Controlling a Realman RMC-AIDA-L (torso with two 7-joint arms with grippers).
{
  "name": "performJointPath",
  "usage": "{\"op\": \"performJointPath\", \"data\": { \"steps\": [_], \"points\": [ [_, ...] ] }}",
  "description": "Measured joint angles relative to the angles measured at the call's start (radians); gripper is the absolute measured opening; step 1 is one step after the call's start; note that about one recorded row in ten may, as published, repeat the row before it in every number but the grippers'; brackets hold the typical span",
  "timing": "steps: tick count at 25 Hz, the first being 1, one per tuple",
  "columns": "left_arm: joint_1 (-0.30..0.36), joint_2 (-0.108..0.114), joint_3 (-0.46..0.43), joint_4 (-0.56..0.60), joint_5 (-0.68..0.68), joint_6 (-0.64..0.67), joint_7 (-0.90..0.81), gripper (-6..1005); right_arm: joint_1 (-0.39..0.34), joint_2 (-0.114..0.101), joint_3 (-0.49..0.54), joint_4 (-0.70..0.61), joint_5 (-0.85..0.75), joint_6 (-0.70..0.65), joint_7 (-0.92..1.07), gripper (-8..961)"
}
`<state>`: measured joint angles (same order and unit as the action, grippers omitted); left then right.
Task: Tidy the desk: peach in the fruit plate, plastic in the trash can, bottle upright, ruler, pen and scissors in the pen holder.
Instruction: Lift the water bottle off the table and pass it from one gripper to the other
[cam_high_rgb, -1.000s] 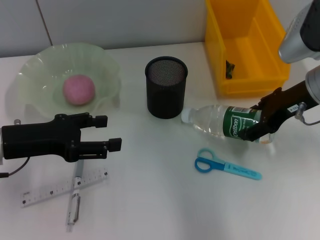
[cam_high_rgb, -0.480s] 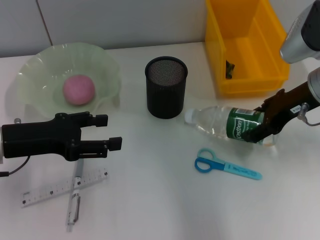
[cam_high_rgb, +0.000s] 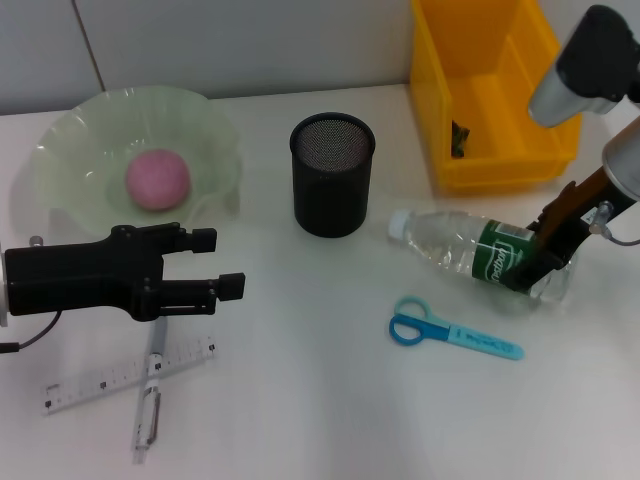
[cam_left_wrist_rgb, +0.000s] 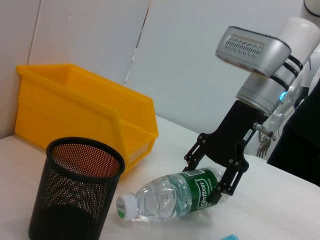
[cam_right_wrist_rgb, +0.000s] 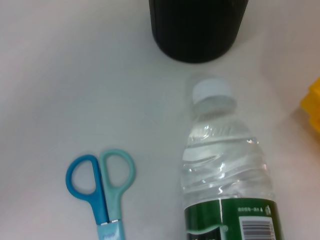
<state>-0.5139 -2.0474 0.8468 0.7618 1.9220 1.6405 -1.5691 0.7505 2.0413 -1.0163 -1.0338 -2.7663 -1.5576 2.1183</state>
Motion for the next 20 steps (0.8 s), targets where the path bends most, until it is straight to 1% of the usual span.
{"op": "performJointPath", "data": {
  "steps": [4,10,16,20],
  "points": [
    [0.000,-0.001,0.000,-0.002,0.000,-0.001,0.000,834,0.032,0.000,0.000,0.046,-0.033,0.009,0.015,763],
    [0.000,-0.002,-0.001,-0.003,-0.002,-0.002,0.000,834,0.050,-0.001,-0.004,0.053,-0.067,0.015,0.052,763],
    [0.000,-0.002,-0.002,-0.002,-0.003,-0.002,0.000,834,0.056,0.013,-0.014,0.060,-0.113,0.036,0.057,762],
    [0.000,-0.002,-0.002,-0.003,-0.003,-0.002,0.000,834,0.056,0.017,-0.021,0.060,-0.115,0.043,0.057,762]
  ]
}}
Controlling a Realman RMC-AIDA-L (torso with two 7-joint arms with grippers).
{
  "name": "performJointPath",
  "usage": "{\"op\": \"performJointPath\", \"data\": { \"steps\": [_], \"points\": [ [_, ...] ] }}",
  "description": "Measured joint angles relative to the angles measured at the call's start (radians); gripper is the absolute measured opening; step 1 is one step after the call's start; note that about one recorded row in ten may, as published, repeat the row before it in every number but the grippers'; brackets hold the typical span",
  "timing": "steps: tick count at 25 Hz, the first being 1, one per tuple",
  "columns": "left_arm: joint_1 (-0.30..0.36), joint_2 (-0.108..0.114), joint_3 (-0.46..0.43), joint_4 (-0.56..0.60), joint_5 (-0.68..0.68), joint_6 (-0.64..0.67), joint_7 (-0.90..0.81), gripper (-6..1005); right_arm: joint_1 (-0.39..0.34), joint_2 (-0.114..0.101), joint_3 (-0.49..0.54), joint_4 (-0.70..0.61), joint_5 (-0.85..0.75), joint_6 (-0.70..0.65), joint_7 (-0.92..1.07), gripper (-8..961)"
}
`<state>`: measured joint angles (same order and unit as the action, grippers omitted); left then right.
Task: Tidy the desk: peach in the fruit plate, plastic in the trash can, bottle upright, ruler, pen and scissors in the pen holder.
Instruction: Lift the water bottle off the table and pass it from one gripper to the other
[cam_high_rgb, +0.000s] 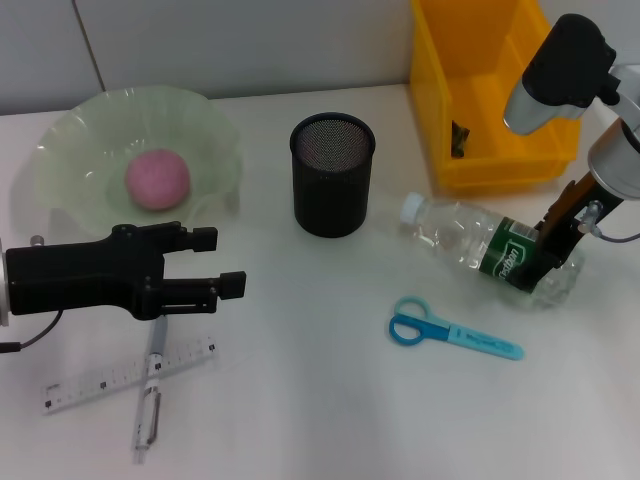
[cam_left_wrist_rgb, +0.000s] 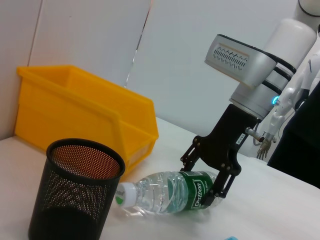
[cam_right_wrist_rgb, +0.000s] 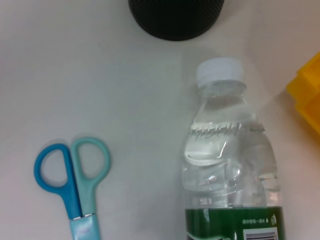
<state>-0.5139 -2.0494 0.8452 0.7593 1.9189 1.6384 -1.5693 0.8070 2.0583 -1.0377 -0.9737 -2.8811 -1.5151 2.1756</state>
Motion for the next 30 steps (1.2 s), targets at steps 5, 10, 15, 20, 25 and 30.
{"op": "performJointPath", "data": {
  "steps": [5,10,15,20,25,30],
  "points": [
    [0.001,0.000,0.000,0.001,0.000,0.001,0.000,834,0.006,0.001,-0.006,0.002,-0.002,0.022,0.000,763],
    [0.002,0.001,0.000,0.000,-0.001,0.001,0.000,834,0.018,0.001,-0.030,0.012,-0.005,0.034,0.000,763],
    [0.003,0.001,-0.002,0.002,-0.003,0.003,0.000,834,0.028,0.003,-0.036,0.022,-0.024,0.054,0.011,763],
    [0.003,0.001,-0.007,-0.001,-0.003,0.004,0.000,834,0.037,0.006,-0.075,0.055,-0.038,0.089,0.020,763],
    [0.004,0.000,-0.008,0.002,-0.003,0.005,0.000,834,0.053,0.006,-0.081,0.082,-0.038,0.104,0.022,764],
    [0.004,0.001,-0.008,0.001,-0.003,0.005,0.000,834,0.059,0.006,-0.081,0.104,-0.038,0.121,0.022,764]
  ]
}}
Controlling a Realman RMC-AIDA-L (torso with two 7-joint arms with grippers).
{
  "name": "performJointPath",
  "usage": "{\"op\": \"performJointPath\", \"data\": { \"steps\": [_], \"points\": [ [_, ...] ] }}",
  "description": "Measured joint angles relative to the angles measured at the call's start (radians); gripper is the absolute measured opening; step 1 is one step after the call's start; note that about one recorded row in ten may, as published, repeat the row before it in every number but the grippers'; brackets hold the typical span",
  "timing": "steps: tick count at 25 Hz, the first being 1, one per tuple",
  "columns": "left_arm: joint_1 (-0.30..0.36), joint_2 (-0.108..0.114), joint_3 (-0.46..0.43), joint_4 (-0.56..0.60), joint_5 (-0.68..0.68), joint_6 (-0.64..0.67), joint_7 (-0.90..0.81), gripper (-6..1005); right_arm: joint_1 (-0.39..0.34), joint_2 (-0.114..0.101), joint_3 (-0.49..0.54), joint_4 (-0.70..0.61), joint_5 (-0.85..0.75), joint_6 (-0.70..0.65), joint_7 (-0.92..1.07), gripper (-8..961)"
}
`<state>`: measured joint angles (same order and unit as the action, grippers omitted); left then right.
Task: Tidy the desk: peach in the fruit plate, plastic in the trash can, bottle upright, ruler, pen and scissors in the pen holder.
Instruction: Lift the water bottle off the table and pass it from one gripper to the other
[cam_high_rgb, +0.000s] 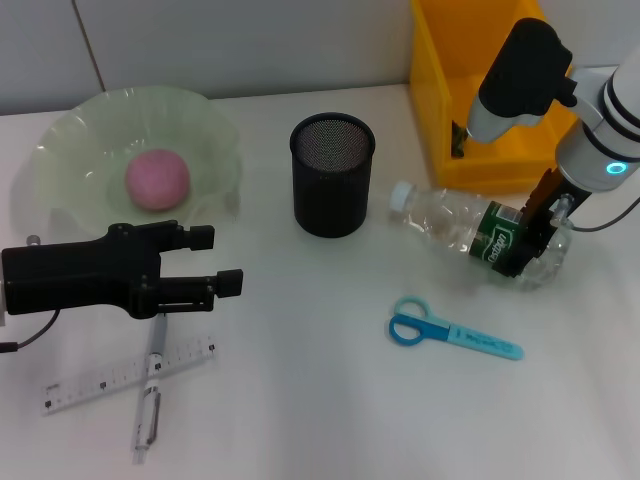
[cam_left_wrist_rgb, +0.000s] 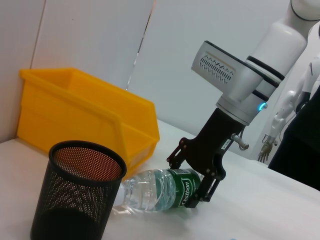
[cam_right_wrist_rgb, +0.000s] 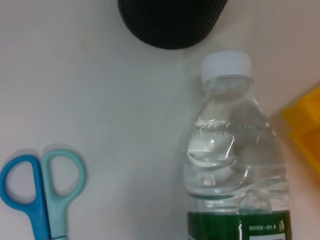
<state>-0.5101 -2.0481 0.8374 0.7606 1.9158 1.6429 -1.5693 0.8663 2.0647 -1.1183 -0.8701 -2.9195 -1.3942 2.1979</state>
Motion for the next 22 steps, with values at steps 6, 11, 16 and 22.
{"op": "performJointPath", "data": {
  "steps": [6,11,16,22],
  "points": [
    [-0.002,0.001,0.000,-0.001,0.000,-0.003,0.000,834,0.003,0.000,0.000,0.013,0.000,0.011,0.000,764],
    [-0.003,0.003,0.000,0.000,0.000,-0.004,0.000,834,0.002,0.000,0.000,0.027,0.000,0.020,0.000,764],
    [-0.003,0.003,0.000,0.001,0.000,-0.005,0.000,834,0.002,0.000,0.000,0.039,0.001,0.027,0.000,764],
    [-0.004,0.003,0.000,0.002,0.000,-0.006,0.000,834,0.001,0.000,0.000,0.040,0.001,0.027,0.000,764]
  ]
}}
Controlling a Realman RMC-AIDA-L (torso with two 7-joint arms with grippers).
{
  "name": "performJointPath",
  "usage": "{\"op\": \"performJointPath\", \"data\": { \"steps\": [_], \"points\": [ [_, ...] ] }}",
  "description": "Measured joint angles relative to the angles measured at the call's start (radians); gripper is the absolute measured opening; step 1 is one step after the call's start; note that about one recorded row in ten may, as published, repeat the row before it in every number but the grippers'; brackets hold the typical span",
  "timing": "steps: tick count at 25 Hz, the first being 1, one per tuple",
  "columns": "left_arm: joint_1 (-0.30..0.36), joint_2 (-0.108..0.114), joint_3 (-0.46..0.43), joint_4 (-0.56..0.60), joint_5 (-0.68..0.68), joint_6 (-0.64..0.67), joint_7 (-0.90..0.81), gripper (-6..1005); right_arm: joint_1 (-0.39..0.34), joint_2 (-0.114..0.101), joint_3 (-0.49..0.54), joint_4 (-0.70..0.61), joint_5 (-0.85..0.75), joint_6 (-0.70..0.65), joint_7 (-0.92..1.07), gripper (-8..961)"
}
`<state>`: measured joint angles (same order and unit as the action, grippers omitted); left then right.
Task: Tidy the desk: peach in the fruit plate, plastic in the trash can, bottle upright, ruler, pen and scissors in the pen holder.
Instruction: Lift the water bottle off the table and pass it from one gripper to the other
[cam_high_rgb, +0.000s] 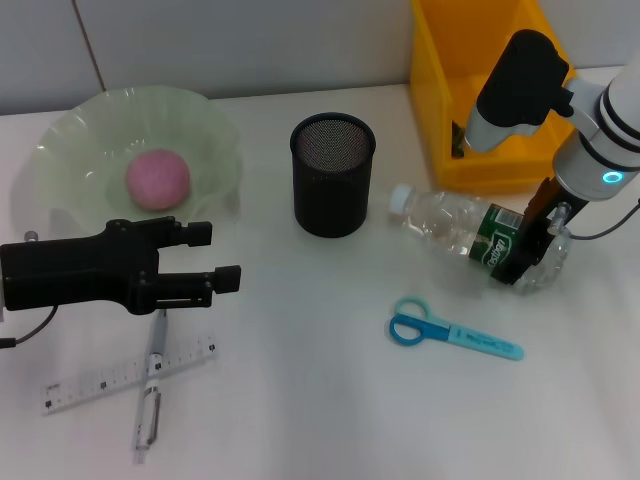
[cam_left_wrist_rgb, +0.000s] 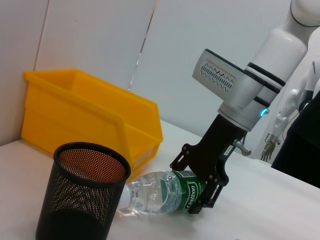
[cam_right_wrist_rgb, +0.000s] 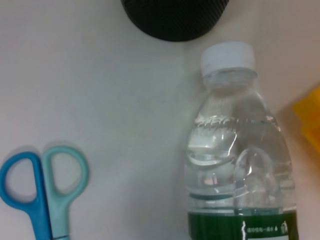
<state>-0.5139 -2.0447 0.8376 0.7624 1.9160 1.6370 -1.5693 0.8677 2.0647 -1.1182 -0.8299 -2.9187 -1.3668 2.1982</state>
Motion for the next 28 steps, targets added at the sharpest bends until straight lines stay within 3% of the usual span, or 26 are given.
{"op": "performJointPath", "data": {
  "steps": [22,28],
  "points": [
    [0.000,0.000,0.000,0.001,0.000,0.001,0.000,834,-0.008,0.001,0.000,0.000,0.006,0.002,-0.006,763],
    [-0.001,0.000,0.000,0.002,0.000,0.001,0.000,834,-0.032,0.010,0.000,-0.047,0.019,-0.013,-0.019,763]
  ]
}}
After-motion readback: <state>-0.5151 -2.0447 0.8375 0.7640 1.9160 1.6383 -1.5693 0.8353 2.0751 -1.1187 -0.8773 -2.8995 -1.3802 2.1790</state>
